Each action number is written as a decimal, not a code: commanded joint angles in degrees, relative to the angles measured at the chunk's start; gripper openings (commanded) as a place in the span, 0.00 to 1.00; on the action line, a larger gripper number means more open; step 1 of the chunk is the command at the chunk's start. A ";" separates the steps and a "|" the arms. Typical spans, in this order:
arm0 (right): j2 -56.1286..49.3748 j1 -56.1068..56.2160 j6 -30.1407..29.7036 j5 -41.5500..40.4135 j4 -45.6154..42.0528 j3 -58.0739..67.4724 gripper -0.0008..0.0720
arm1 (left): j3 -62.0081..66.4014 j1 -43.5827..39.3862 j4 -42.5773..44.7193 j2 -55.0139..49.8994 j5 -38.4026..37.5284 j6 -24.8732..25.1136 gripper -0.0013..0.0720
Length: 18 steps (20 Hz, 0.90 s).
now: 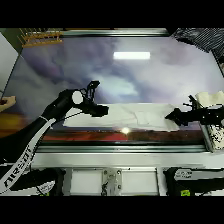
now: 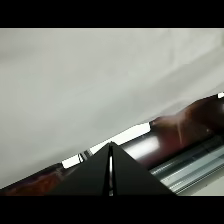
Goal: Fold the clothes and pants, and hang the long-sleeved shirts on hangers.
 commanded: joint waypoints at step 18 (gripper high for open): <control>15.19 22.64 27.04 29.97 -23.15 38.91 0.03 | 26.97 -12.74 -3.15 -27.39 1.86 -2.32 0.02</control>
